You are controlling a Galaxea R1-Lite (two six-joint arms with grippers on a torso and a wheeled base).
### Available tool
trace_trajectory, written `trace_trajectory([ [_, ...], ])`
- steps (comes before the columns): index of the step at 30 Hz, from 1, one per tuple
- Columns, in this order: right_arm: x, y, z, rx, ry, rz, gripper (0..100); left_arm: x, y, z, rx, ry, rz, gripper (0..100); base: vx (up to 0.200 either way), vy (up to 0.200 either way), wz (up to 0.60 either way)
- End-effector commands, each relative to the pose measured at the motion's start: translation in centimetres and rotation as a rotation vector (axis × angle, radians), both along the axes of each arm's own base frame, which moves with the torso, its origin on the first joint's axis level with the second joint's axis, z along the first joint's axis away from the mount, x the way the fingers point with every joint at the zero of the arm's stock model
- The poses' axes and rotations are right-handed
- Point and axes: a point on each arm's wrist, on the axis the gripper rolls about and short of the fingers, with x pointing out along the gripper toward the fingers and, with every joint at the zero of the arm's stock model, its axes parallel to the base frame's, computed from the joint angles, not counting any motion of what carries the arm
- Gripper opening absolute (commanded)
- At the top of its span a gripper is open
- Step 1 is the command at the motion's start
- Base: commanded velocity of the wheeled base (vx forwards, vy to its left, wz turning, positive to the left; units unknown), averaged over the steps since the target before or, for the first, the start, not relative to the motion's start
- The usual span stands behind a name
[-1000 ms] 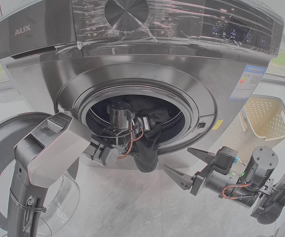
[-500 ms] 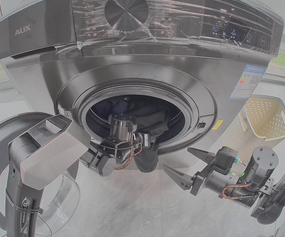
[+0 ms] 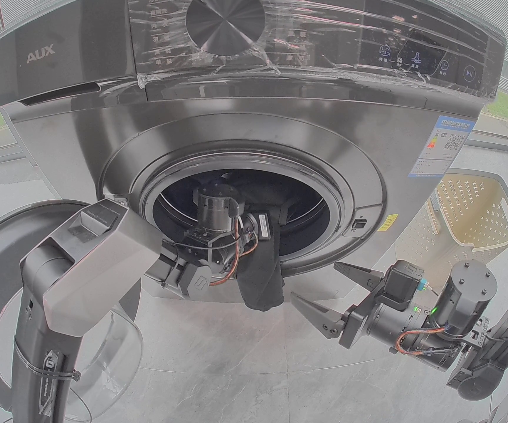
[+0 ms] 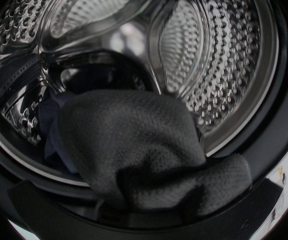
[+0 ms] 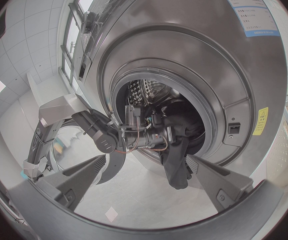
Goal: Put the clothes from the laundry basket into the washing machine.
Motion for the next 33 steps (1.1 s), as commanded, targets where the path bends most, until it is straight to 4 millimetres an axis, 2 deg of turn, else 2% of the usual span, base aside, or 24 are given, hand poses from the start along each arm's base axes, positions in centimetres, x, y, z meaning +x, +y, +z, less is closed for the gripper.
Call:
trace_trajectory([
  [1, 0.0, 0.0, 0.0, 0.000, 0.000, 0.000, 100, 1.5, -0.1, 2.8, -0.098, -0.103, 0.038, 0, 0.000, 0.000, 0.00],
  [8, 0.0, 0.0, 0.0, 0.001, -0.001, 0.000, 100, 3.2, 0.1, 4.8, -0.183, -0.243, 0.088, 0, 0.000, 0.000, 0.00],
  [13, 0.0, 0.0, 0.0, 0.002, -0.002, 0.000, 100, 3.1, 0.1, 4.3, -0.174, -0.230, 0.089, 0, 0.000, 0.000, 0.00],
  [14, 0.0, 0.0, 0.0, 0.002, -0.002, 0.000, 100, 2.9, 0.0, 4.1, -0.165, -0.221, 0.087, 100, 0.000, 0.000, 0.00],
  [17, 0.0, 0.0, 0.0, 0.003, -0.001, 0.000, 100, 2.2, -0.1, 3.5, -0.150, -0.190, 0.070, 100, 0.000, 0.000, 0.00],
  [21, 0.0, 0.0, 0.0, 0.001, 0.001, 0.000, 100, 1.2, -0.2, 3.7, -0.133, -0.163, 0.051, 100, 0.000, 0.000, 0.00],
  [23, 0.0, 0.0, -0.1, 0.000, 0.003, 0.000, 100, -0.2, -0.2, 2.8, -0.079, -0.102, 0.034, 100, 0.000, 0.000, 0.00],
  [25, 0.0, 0.0, -0.1, 0.000, 0.003, 0.001, 100, -0.6, -0.1, 2.4, -0.054, -0.079, 0.028, 100, 0.000, 0.000, 0.00],
  [26, 0.0, 0.0, -0.2, -0.003, 0.006, 0.000, 100, -1.8, 0.2, 1.0, 0.017, -0.012, -0.009, 100, 0.000, 0.000, 0.00],
  [30, -0.2, 0.3, -0.1, -0.002, 0.005, 0.012, 100, -2.8, 0.6, -0.9, 0.069, 0.055, -0.029, 100, 0.000, 0.000, 0.00],
  [33, -0.3, 0.3, -0.2, -0.003, 0.006, 0.014, 100, -2.9, 0.6, -1.5, 0.073, 0.063, -0.044, 100, 0.000, 0.000, 0.00],
])
